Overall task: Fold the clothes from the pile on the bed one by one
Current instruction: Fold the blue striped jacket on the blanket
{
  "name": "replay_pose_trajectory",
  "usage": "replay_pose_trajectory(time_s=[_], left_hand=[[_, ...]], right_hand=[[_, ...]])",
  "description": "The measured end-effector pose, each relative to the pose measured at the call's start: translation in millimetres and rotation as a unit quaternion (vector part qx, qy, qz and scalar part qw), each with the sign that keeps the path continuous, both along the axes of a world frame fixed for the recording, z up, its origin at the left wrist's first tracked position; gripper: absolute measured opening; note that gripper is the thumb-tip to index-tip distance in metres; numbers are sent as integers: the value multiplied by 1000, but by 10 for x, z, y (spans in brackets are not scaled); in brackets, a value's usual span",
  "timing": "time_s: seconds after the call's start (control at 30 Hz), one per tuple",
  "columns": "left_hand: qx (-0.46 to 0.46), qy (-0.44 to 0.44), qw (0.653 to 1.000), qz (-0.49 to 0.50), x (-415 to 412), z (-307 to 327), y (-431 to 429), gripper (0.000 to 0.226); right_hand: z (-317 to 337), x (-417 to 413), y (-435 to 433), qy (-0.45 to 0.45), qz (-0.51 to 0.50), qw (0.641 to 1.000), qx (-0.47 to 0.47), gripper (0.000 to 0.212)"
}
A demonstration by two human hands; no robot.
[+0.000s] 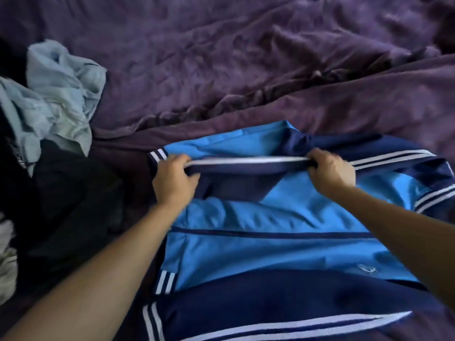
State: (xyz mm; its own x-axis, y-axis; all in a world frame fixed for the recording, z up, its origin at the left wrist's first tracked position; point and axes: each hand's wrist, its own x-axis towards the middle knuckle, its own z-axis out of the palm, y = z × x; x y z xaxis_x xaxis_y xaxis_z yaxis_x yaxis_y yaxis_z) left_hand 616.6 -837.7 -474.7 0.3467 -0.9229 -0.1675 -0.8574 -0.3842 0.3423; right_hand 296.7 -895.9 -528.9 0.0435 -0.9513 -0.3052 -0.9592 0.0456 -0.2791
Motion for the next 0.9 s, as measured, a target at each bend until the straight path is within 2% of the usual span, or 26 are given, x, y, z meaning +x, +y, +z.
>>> replay_pose_trajectory(time_s=[0.1, 0.17, 0.23, 0.3, 0.37, 0.4, 0.47, 0.5, 0.57, 0.63, 0.73, 0.8, 0.9], left_hand=[[-58, 70, 996, 5, 285, 130, -712, 43], [-54, 113, 991, 57, 481, 81, -1007, 61], [-3, 86, 993, 84, 698, -88, -1068, 70], [90, 54, 991, 88, 859, -284, -928, 76], [171, 45, 979, 99, 918, -471, -685, 76], [178, 42, 978, 101, 912, -552, -570, 65], [133, 18, 986, 96, 863, -641, -421, 28], [108, -3, 991, 84, 834, -633, -407, 18], [56, -45, 996, 48, 847, -539, -518, 12], [-4, -73, 997, 23, 939, -391, -787, 15], [-83, -47, 994, 50, 1065, -223, -1270, 19], [-102, 0, 991, 89, 1070, -236, -1460, 23], [-57, 55, 989, 126, 1000, -386, -1329, 45]], right_hand=[[244, 157, -605, 16, -60, 997, -51, 20], [338, 217, -962, 11, -106, 992, -68, 27], [350, 199, -1224, 3, -156, 985, -73, 34], [307, 162, -1319, 2, -177, 980, -87, 37], [254, 202, -1209, 23, -119, 983, -134, 39], [219, 249, -1097, 29, -64, 984, -161, 40], [117, 404, -810, 29, 62, 980, -186, 39], [52, 491, -659, 36, 130, 974, -183, 38], [-94, 600, -443, 79, 247, 957, -132, 43], [-202, 564, -473, 150, 290, 943, -59, 49], [-240, 339, -975, 225, 164, 960, -1, 54], [-143, 205, -1335, 202, 79, 976, 3, 61], [14, 193, -1503, 153, 62, 986, -18, 78]])
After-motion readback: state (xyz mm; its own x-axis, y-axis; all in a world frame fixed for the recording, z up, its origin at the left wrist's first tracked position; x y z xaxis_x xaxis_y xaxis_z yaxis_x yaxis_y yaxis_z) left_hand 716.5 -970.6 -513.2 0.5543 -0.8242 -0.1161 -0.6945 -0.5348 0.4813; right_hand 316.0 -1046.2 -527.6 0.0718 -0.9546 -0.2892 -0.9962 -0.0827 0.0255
